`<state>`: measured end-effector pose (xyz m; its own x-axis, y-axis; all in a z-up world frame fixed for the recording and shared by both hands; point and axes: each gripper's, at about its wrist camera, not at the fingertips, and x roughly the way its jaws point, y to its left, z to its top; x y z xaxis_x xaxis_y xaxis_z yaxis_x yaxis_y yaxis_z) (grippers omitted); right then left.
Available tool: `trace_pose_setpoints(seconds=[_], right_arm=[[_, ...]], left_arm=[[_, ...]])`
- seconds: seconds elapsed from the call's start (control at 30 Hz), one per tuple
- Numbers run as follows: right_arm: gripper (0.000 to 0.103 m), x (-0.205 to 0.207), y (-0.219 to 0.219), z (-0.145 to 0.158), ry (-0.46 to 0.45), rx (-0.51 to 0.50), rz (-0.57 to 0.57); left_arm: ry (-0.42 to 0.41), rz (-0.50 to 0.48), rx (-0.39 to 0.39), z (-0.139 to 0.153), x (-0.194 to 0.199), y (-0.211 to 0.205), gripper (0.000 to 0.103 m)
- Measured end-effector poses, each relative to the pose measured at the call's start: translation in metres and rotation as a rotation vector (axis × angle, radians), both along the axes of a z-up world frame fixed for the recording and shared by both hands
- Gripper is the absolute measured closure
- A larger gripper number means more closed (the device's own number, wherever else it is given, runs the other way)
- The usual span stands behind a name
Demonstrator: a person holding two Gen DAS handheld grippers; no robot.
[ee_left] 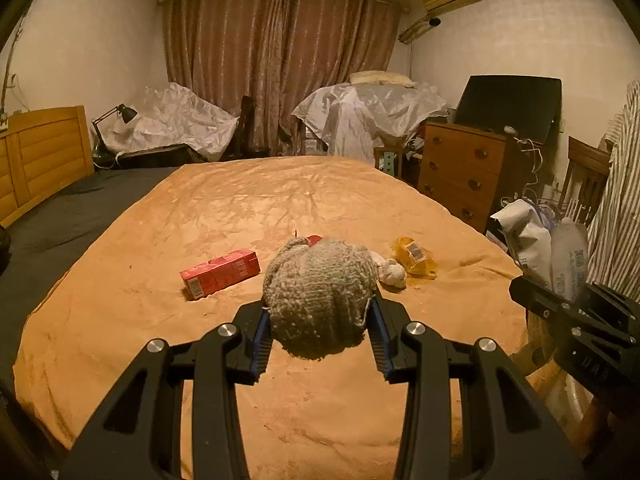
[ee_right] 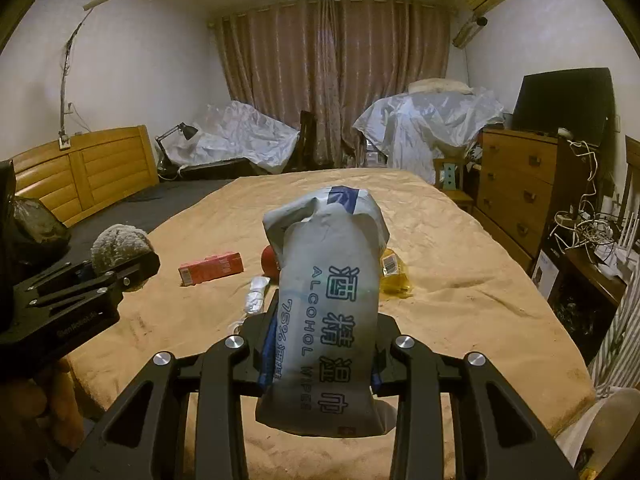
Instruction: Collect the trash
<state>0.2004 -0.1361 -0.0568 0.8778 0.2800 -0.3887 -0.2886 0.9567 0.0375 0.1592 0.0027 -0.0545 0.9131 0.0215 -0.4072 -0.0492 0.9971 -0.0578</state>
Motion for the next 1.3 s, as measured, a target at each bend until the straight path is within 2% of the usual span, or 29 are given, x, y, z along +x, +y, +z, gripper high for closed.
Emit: trace_pose_setpoints(seconds=[0.3, 0.63, 1.0, 1.3], right_arm=[[0.068, -0.025, -0.030, 0.023, -0.008, 0.007, -0.062], [0.068, -0.067, -0.105, 0.049, -0.015, 0.001, -0.187], [0.068, -0.122, -0.228, 0.070, -0.012, -0.012, -0.362], [0.068, -0.178, -0.329, 0.068, 0.058, -0.024, -0.506]], left_arm=[[-0.034, -0.067, 0.021, 0.017, 0.004, -0.032, 0.064], [-0.048, -0.206, 0.041, 0.024, 0.010, -0.093, 0.064], [-0.048, -0.398, 0.039, 0.032, 0.009, -0.186, 0.064], [-0.003, -0.586, 0.056, 0.021, -0.003, -0.269, 0.064]])
